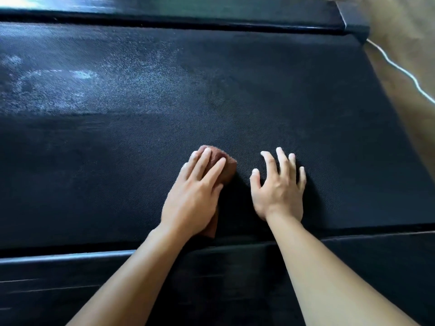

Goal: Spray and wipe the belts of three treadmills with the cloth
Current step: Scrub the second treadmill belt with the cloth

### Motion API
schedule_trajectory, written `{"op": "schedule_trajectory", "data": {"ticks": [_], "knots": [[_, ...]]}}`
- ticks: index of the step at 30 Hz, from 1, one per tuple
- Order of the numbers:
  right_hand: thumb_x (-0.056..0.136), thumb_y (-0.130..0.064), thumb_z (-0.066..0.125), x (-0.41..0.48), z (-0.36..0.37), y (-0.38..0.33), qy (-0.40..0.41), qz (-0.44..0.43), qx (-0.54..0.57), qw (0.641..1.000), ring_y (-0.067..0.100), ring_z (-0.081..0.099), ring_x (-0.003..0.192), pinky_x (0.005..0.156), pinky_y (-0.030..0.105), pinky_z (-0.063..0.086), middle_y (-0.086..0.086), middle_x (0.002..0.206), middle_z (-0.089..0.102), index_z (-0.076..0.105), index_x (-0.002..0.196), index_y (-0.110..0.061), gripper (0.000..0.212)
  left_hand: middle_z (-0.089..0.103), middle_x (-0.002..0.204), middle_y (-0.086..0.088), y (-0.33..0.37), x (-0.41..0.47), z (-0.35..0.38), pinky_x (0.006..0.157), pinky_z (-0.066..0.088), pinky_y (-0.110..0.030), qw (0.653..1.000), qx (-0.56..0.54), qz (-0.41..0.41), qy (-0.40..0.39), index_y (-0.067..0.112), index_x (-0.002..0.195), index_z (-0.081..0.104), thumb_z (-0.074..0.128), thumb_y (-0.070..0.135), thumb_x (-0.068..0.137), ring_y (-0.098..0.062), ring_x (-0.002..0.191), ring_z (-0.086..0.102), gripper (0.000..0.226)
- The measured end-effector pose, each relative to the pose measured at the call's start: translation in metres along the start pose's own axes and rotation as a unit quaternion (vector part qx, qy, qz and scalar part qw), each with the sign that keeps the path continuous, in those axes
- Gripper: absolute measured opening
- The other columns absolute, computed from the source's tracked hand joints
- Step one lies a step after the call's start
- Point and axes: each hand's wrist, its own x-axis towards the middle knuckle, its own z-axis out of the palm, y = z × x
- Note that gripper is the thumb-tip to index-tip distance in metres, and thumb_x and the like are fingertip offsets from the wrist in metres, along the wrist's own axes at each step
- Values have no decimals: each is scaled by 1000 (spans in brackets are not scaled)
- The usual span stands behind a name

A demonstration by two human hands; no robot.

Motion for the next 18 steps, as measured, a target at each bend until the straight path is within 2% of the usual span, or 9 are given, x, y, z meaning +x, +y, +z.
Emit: {"op": "schedule_trajectory", "data": {"ticks": [5, 8, 10, 14, 18], "knots": [[95, -49, 36, 0, 0, -1, 3, -1, -2, 1000, 26, 15, 150, 122, 50, 7, -2, 160, 24, 39, 144, -34, 52, 30, 161, -15, -47, 0, -22, 124, 15, -38, 994, -2, -101, 48, 20, 149, 46, 47, 35, 95, -33, 151, 20, 56], [95, -50, 35, 0, 0, -1, 6, -2, -4, 1000, 27, 16, 150, 122, 50, 8, -2, 160, 25, 40, 144, -34, 52, 21, 164, -13, -57, 28, -29, 125, 8, -35, 982, -6, -176, 75, 20, 152, 40, 53, 27, 99, -33, 153, 13, 55], [96, -48, 39, 0, 0, -1, 3, -1, -3, 1000, 27, 16, 150, 122, 50, 7, -1, 160, 25, 40, 144, -34, 51, 17, 165, -12, -54, 53, -29, 125, 6, -35, 978, 0, -191, 79, 22, 154, 36, 51, 28, 100, -31, 153, 9, 56], [96, -47, 40, -1, 0, -1, -5, 2, -2, 1000, 26, 13, 151, 122, 50, 5, -2, 161, 23, 39, 145, -34, 50, 17, 165, -15, -29, 97, -15, 125, 6, -36, 986, 16, -156, 61, 21, 154, 34, 49, 32, 99, -34, 153, 10, 58], [95, -46, 42, 0, -2, 0, -10, 4, 2, 1000, 26, 12, 151, 122, 50, 5, -2, 161, 23, 40, 145, -34, 51, 22, 163, -17, 6, 100, 1, 125, 8, -39, 997, 26, -61, 36, 21, 153, 37, 52, 33, 98, -35, 152, 12, 58]]}}
